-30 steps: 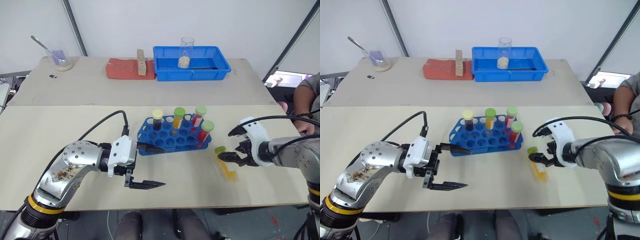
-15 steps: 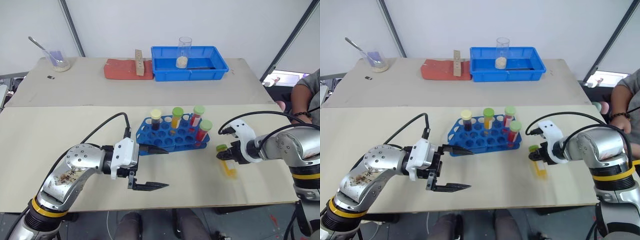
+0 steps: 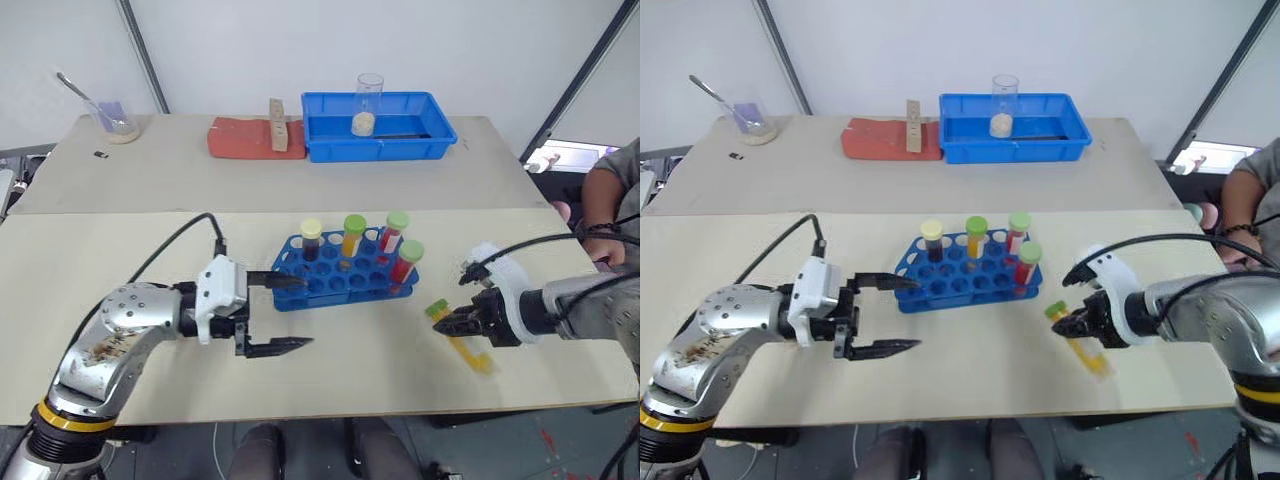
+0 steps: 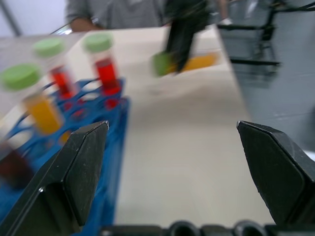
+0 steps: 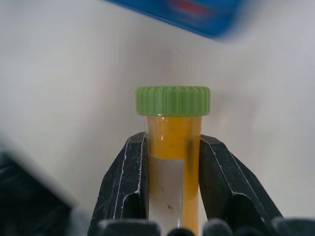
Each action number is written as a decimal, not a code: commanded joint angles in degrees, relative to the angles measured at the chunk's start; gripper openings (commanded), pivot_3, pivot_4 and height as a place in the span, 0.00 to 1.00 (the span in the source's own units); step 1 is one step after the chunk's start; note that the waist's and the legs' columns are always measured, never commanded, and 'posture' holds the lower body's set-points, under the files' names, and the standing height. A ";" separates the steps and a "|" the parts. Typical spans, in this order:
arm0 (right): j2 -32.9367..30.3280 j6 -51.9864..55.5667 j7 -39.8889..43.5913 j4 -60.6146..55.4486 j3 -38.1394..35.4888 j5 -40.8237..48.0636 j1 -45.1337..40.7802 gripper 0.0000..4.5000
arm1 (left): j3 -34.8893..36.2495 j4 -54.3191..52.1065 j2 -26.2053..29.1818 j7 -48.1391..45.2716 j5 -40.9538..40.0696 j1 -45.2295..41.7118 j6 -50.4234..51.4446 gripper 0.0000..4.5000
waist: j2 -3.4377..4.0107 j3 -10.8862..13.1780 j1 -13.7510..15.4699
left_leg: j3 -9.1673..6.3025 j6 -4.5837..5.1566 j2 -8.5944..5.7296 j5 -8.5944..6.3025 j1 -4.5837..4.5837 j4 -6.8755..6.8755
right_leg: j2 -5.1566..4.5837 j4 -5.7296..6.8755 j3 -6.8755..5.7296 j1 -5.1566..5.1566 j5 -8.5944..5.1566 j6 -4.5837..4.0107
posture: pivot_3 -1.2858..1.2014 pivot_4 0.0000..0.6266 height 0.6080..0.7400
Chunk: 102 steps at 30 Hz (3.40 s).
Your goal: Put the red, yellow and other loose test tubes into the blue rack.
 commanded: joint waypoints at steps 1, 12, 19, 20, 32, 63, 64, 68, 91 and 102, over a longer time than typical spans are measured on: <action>7.65 -4.83 -0.80 -6.15 -5.03 5.60 1.33 0.23 | 3.95 1.34 1.51 0.39 0.33 0.08 -1.67 1.00 | -0.03 0.01 0.04 | -0.03 0.00 0.01 0.00 0.02 0.02 | 0.02 0.01 -0.02 0.01 -0.01 -0.02 | 0.52 0.24 1.00; 33.33 -35.23 -13.13 -3.73 1.03 -9.21 3.53 0.22 | 5.12 1.89 2.74 -1.08 -0.47 0.30 -1.99 1.00 | -0.02 0.01 0.15 | 0.03 -0.01 -0.03 0.00 -0.13 0.03 | -0.07 -0.06 -0.02 -0.06 0.00 -0.04 | 0.52 0.24 1.00; 38.26 -58.27 -12.63 1.47 9.56 -25.73 8.93 0.22 | 4.10 0.59 1.50 -0.18 -1.11 0.42 -1.64 1.00 | -0.02 0.01 0.15 | 0.04 -0.01 -0.02 0.00 -0.10 -0.01 | -0.06 -0.01 -0.05 -0.06 0.00 -0.08 | 0.52 0.24 1.00; 39.19 -60.86 -13.18 2.26 10.22 -27.47 9.10 0.22 | 3.81 0.17 1.24 0.07 -1.19 0.48 -1.45 1.00 | -0.02 0.01 0.09 | 0.04 -0.01 -0.02 0.00 -0.09 -0.01 | -0.06 -0.01 -0.04 -0.06 0.00 -0.09 | 0.52 0.24 1.00; 44.21 -75.98 -15.22 9.56 14.38 -38.77 10.77 0.22 | 1.74 -2.34 -0.35 2.05 -1.76 -0.70 0.61 1.00 | -0.01 0.01 0.07 | 0.04 -0.01 -0.01 0.00 -0.01 -0.01 | -0.05 0.10 -0.05 -0.05 0.00 -0.14 | 0.52 0.24 1.00; 47.20 -87.83 -19.12 13.11 14.59 -45.55 18.91 0.74 | 0.79 -3.42 -1.27 5.04 -3.06 -2.32 2.89 1.00 | -0.01 0.00 0.16 | 0.04 -0.02 -0.02 0.01 0.04 0.00 | -0.06 0.13 -0.02 -0.02 -0.13 -0.36 | 0.52 0.24 1.00; 46.94 -87.60 -19.09 12.77 14.46 -45.62 19.05 0.83 | 0.83 -3.41 -1.32 5.25 -3.01 -2.35 2.88 1.00 | -0.01 0.00 0.15 | 0.04 -0.02 -0.02 0.01 0.05 0.00 | -0.06 0.13 -0.02 -0.01 -0.13 -0.36 | 0.52 0.24 1.00; 44.79 -85.32 -17.66 10.08 13.85 -44.72 20.39 1.00 | 1.49 -3.48 -1.43 6.91 -2.85 -2.18 3.42 1.00 | -0.01 0.00 0.14 | 0.02 -0.02 -0.01 0.01 0.07 -0.02 | -0.04 0.17 -0.03 -0.02 -0.13 -0.35 | 0.52 0.24 1.00; 2.24 -54.80 21.60 -5.95 4.49 -10.26 15.29 1.00 | -1.37 9.20 24.75 3.34 14.05 0.05 12.18 1.00 | -0.04 0.04 0.51 | 0.13 -0.03 0.02 0.00 0.27 -0.19 | -0.08 0.16 -0.08 -0.02 -0.36 -0.66 | 0.52 0.24 1.00; 2.37 -49.81 22.11 -8.75 7.05 -4.83 8.73 1.00 | -16.15 23.33 19.08 -2.22 24.71 -17.53 13.49 1.00 | -0.13 0.08 2.05 | 0.16 -0.03 -0.02 0.00 0.06 -0.07 | -0.09 0.14 -0.08 -0.08 -0.34 -0.59 | 0.52 0.24 1.00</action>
